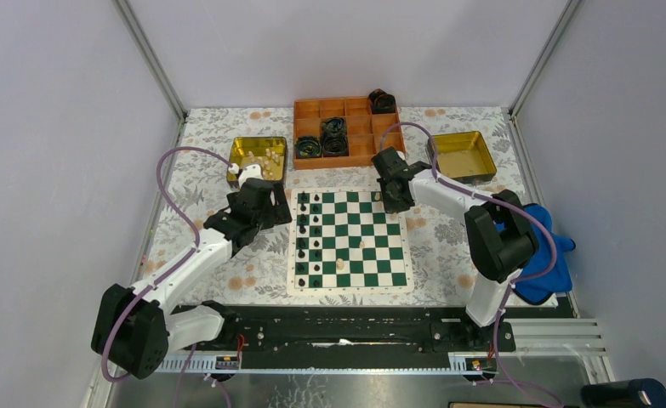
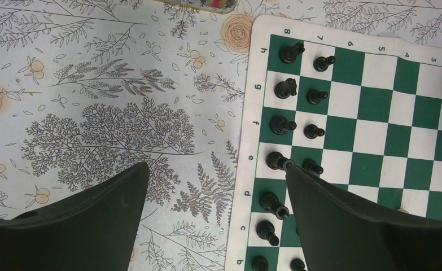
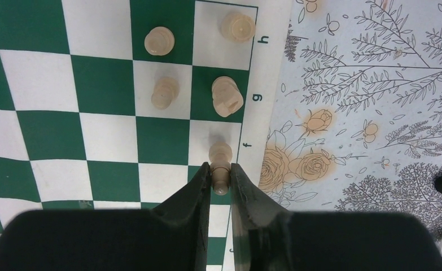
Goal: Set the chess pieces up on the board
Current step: Place the chess piece on the chessboard.
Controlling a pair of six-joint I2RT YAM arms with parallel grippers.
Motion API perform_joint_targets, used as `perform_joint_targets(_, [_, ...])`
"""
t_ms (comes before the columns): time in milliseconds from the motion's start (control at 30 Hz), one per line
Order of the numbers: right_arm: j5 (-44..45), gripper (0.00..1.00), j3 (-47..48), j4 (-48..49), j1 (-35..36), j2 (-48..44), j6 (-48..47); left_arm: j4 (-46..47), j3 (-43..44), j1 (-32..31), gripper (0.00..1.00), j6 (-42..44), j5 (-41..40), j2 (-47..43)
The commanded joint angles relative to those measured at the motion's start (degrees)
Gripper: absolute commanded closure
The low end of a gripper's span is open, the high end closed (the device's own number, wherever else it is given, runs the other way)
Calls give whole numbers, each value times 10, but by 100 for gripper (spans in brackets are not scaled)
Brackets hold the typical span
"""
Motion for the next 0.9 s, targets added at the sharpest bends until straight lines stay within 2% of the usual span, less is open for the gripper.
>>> perform_joint_targets(0, [-14,95,25,7,-7,5,-6,23,1,-1,1,1,-10,5])
perform_joint_targets(633, [-25,94,24,15,-13,17,-9,22,1,-1,1,1,-13,9])
perform_joint_targets(867, [-32,88,18,18,-14,18,-9,22,1,-1,1,1,-13,10])
